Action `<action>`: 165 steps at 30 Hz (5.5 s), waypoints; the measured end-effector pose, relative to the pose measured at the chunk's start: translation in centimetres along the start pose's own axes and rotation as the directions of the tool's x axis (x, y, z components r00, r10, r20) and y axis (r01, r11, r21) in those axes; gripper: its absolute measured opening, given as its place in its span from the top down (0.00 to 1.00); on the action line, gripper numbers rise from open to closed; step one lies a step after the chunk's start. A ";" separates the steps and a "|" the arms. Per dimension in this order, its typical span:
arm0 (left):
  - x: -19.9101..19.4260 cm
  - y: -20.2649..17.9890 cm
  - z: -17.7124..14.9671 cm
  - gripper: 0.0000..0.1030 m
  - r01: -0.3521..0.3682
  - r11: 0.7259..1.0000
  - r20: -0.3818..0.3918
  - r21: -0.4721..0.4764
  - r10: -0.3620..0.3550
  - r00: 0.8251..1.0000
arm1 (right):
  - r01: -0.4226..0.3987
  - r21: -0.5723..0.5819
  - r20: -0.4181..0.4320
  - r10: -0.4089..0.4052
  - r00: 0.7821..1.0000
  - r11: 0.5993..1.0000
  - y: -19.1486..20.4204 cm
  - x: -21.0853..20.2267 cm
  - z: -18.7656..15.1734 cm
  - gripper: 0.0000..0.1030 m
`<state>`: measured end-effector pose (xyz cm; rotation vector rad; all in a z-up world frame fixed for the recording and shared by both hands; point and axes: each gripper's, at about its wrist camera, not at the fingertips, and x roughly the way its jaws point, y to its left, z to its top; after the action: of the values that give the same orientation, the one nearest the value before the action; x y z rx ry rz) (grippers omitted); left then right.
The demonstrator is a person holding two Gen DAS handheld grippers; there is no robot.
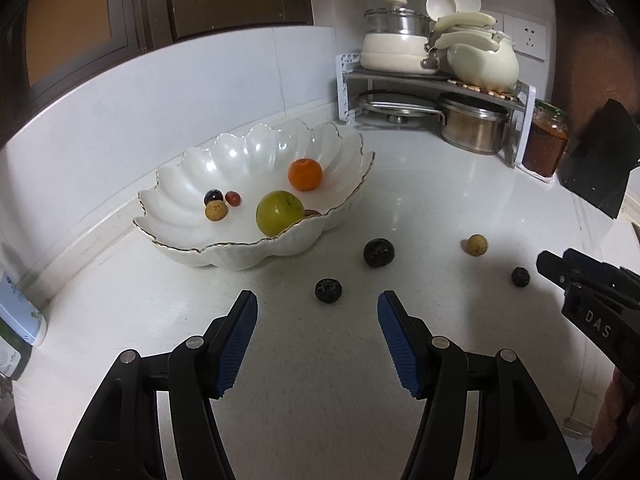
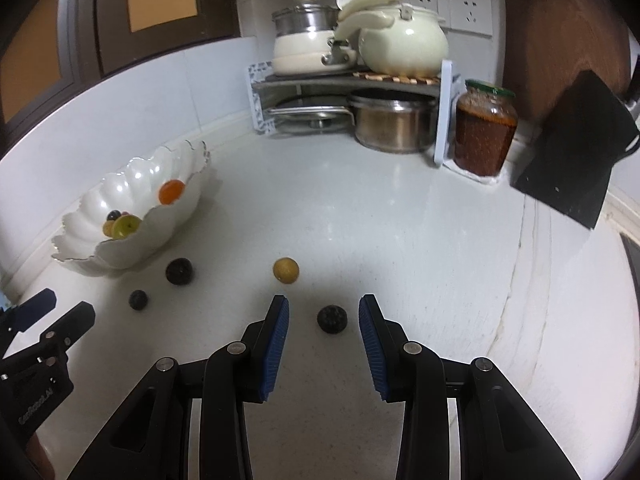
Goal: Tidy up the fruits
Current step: 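Lift both tools away from the bowl and move toward the remaining dark plums, then grasp a dark plum with left gripper while right gripper grasps another dark plum, then carry both dark plums in both grippers up over the white bowl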
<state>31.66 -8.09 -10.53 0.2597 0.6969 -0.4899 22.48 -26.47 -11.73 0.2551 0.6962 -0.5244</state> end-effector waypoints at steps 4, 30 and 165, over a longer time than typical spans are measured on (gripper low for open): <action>1.4 0.1 0.1 0.40 0.006 1.000 -0.013 -0.006 -0.006 1.000 | 0.013 0.024 -0.016 -0.013 1.000 1.000 -0.2 0.8 -0.2 0.63; 7.9 -0.5 0.6 0.58 0.056 0.998 -0.133 -0.025 -0.059 0.989 | 0.048 0.067 -0.098 -0.042 0.994 0.997 -0.7 4.8 -0.6 0.63; 2.7 12.0 15.9 0.78 -0.127 0.974 0.011 -0.186 0.131 0.991 | -0.374 -0.437 -0.032 0.401 0.916 0.818 19.3 5.9 19.0 0.77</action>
<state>48.37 -4.86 0.23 0.1234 0.6933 -0.3013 46.95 -19.91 -0.59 -0.0450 0.6606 0.0251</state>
